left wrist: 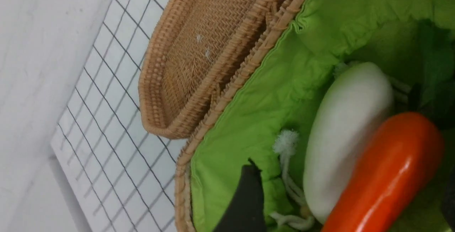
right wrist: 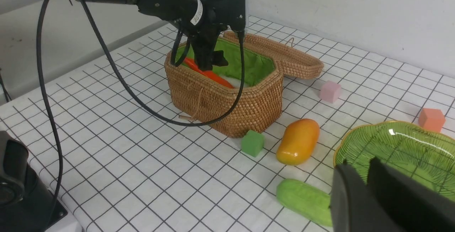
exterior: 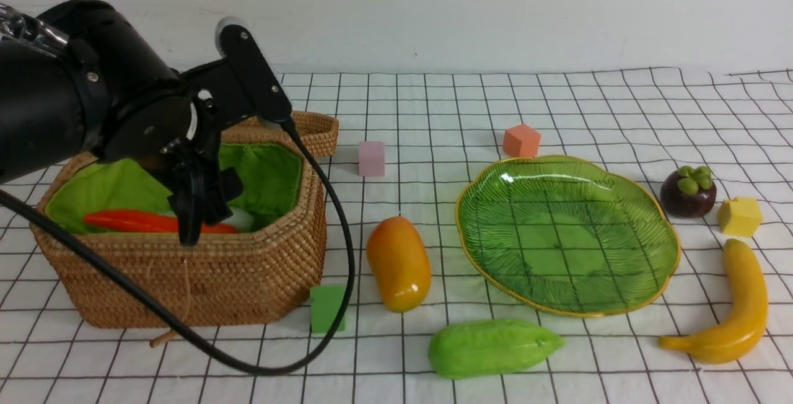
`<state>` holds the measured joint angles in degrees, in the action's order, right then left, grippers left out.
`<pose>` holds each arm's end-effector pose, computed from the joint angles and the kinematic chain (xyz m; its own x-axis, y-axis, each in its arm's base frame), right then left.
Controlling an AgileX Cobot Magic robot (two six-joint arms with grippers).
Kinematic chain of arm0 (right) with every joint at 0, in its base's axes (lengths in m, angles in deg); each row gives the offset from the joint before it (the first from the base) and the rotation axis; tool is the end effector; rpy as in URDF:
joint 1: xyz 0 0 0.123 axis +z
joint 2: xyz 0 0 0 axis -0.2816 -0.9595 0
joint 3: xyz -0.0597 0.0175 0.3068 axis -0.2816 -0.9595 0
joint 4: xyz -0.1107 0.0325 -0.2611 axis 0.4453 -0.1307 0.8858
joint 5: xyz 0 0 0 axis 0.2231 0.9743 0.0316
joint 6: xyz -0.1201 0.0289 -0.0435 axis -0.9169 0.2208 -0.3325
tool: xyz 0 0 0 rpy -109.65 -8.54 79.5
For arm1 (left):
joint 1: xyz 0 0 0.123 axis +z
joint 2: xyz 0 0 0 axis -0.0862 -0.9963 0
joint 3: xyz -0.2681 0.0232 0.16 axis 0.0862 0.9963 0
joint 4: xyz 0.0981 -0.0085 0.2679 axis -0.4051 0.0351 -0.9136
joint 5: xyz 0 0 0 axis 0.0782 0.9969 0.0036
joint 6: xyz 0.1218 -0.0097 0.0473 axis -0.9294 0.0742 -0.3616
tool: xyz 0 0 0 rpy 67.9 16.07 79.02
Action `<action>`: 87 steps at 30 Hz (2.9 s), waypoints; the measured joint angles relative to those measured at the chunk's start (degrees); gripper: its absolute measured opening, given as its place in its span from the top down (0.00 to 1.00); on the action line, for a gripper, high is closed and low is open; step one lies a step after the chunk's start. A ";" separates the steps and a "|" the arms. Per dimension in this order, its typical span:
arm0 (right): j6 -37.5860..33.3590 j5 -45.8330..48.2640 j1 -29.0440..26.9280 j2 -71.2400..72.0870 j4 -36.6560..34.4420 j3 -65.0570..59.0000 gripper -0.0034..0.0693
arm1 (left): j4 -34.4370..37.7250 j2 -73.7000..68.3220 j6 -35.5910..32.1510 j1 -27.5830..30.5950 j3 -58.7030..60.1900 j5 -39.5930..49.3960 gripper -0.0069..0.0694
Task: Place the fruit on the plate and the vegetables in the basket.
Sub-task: Use the left arm to grab a carrot and put it into the left basket, then grab the mango with your left arm and place it on the right plate
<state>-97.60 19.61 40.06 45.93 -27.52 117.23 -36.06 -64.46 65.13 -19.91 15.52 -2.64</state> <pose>0.0185 0.0590 0.4765 -0.1957 -0.1457 -0.9698 -0.7030 0.7103 0.0352 0.3727 -0.1148 0.2924 -0.4714 0.8146 -0.3379 0.5331 0.5684 0.6266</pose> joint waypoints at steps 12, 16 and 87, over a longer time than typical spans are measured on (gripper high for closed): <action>2.71 3.83 0.00 -0.17 1.58 0.00 0.82 | 23.17 1.80 23.76 -17.98 -8.39 12.30 0.85; 3.22 4.66 0.00 -0.22 1.77 0.00 0.81 | 28.98 -5.20 25.04 -19.82 -15.77 17.15 0.89; 21.45 9.89 0.00 0.74 24.89 0.00 0.78 | 29.15 -38.36 10.40 -23.01 -42.37 -8.55 0.19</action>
<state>-76.15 29.50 40.06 46.67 -2.63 117.23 -6.92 -102.82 75.53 -42.92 -26.84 -11.19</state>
